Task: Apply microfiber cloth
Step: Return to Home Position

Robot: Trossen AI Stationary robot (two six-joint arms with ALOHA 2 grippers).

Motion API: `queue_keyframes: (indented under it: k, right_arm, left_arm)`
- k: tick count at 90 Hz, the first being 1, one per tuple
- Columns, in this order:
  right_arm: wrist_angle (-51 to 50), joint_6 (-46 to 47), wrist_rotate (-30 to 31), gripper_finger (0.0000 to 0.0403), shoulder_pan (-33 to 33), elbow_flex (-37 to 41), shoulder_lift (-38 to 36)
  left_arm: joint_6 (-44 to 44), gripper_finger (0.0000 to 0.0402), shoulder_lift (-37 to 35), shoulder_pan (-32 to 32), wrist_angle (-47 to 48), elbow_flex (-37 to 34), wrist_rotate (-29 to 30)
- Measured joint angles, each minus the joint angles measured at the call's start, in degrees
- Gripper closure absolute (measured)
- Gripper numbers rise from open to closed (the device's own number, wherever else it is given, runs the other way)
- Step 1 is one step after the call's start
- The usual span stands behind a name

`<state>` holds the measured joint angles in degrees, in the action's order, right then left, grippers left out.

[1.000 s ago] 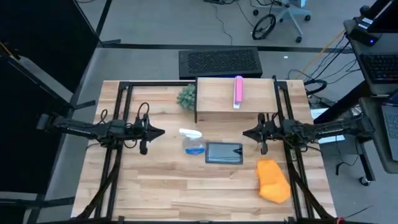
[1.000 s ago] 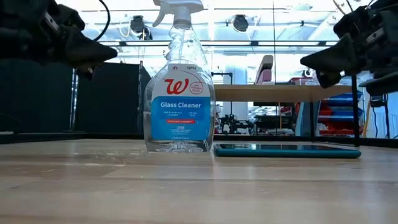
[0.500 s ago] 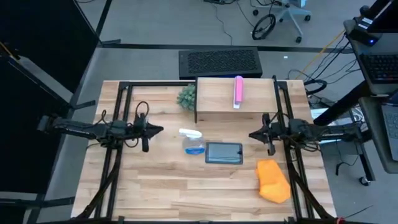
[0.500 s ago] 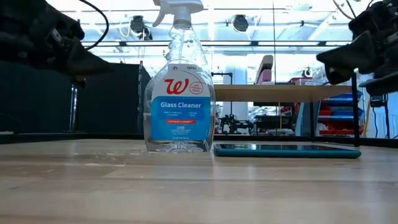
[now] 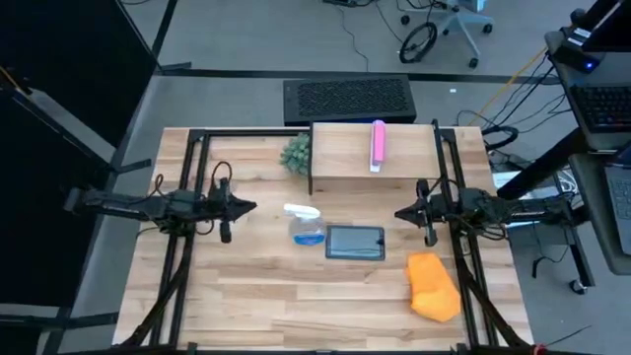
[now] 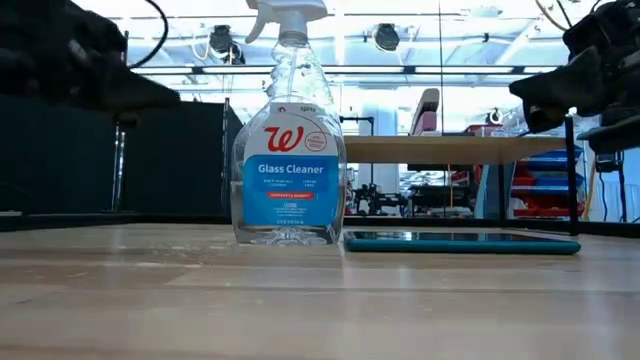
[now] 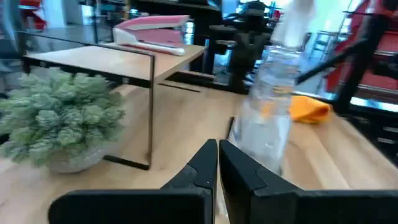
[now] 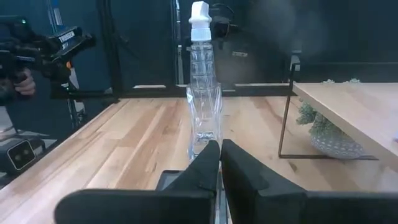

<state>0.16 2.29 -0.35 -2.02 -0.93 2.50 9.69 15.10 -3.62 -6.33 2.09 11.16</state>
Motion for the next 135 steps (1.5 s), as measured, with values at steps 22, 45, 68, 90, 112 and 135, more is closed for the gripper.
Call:
queue_keyframes:
  k: [22,45,68,90,112,135]
  right_arm:
    - [0.0,1.3,0.0,0.0403,0.0,0.0,0.0]
    - [0.1,-0.1,0.0,0.0403,0.0,0.0,0.0]
    - [0.0,0.1,0.1,0.0403,0.0,0.0,0.3]
    - [0.0,0.2,0.1,0.0403,0.0,0.0,0.4]
    - [0.0,0.2,0.1,0.0403,0.0,0.0,0.4]
    - [0.0,0.2,0.1,0.0403,0.0,0.0,0.4]
  left_arm:
    - [0.3,0.0400,-15.1,2.0,9.3,0.1,-11.3]
    - [0.4,0.0400,-15.1,2.8,6.0,-1.6,-11.8]
    - [0.4,0.0400,-14.1,2.8,6.0,-1.6,-11.9]
    - [0.4,0.0400,-14.1,2.8,6.0,-1.6,-11.9]
    - [0.4,0.0400,-14.1,2.8,6.0,-1.6,-11.9]
    - [0.4,0.0400,-14.1,2.8,6.0,-1.6,-11.9]
